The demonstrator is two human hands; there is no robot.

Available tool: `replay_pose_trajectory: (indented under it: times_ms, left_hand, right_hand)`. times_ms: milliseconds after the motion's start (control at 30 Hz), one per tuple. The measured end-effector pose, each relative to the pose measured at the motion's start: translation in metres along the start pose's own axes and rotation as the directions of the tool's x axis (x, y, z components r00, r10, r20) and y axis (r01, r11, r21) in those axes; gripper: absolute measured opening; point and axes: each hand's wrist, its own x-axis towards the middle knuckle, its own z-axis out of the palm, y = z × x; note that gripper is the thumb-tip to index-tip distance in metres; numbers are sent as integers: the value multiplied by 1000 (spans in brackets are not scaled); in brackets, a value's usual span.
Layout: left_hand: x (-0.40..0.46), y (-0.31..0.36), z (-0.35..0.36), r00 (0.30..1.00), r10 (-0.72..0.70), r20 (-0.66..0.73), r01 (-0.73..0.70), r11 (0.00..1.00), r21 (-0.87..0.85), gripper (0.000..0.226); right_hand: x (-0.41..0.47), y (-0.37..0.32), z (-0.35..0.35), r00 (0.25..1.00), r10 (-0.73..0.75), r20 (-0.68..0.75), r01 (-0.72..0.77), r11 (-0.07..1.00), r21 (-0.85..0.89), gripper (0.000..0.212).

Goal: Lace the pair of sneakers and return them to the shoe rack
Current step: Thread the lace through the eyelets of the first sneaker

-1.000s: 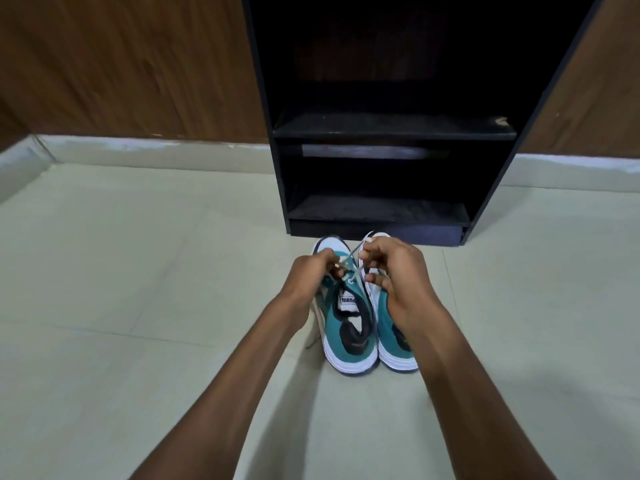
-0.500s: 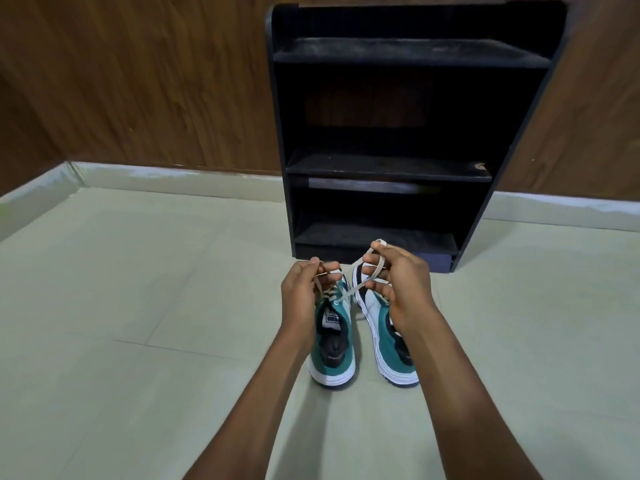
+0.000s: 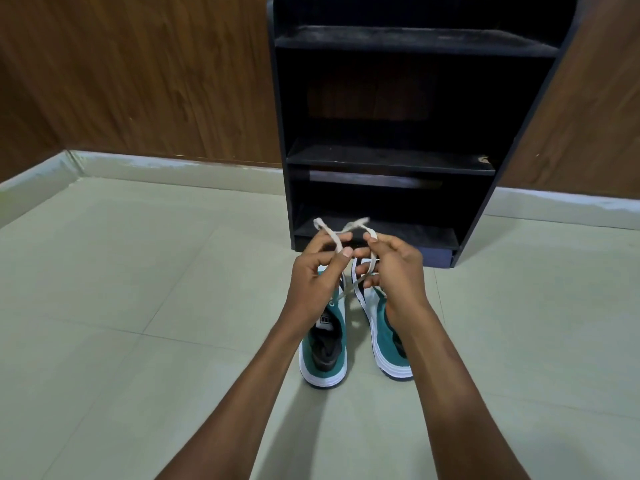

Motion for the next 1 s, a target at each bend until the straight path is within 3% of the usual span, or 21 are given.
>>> replay_pose_trajectory:
  times_ms: [167, 267, 367, 500, 600, 733, 900, 1000]
  left_hand:
    - [15, 9, 6, 998, -59, 31, 61, 996, -67, 27]
    - [20, 8, 5, 1000, -4, 24, 4, 1000, -6, 24]
    - [23, 10, 1, 1000, 19, 25, -19, 1000, -14, 23]
    - [29, 6, -12, 966, -82, 246, 83, 997, 4, 24]
    - [34, 5, -27, 952, -109, 285, 106, 994, 26, 25]
    - [38, 1, -46, 954, -120, 276, 94, 990, 105, 26]
    - [36, -16, -56, 966, -87, 244, 27, 971, 238, 30]
    - [28, -21, -56, 974, 64, 216, -149, 901, 406, 36]
  right_hand:
    - [6, -3, -4, 1000, -12, -1, 12, 1000, -12, 14]
    - [9, 1, -3, 999, 6, 49, -1, 995, -100, 16]
    - [9, 4, -1, 986, 22, 166, 16, 974, -225, 18]
    - [8, 3, 5, 917, 33, 398, 130, 918, -376, 19]
    - [11, 2, 5, 885, 32, 464, 169, 908, -384, 16]
    - [14, 5, 1, 892, 22, 451, 141, 935, -326, 17]
    - [14, 9, 5, 941, 35, 336, 49, 970, -239, 22]
    - [11, 13, 9, 968, -1, 250, 75, 955, -288, 20]
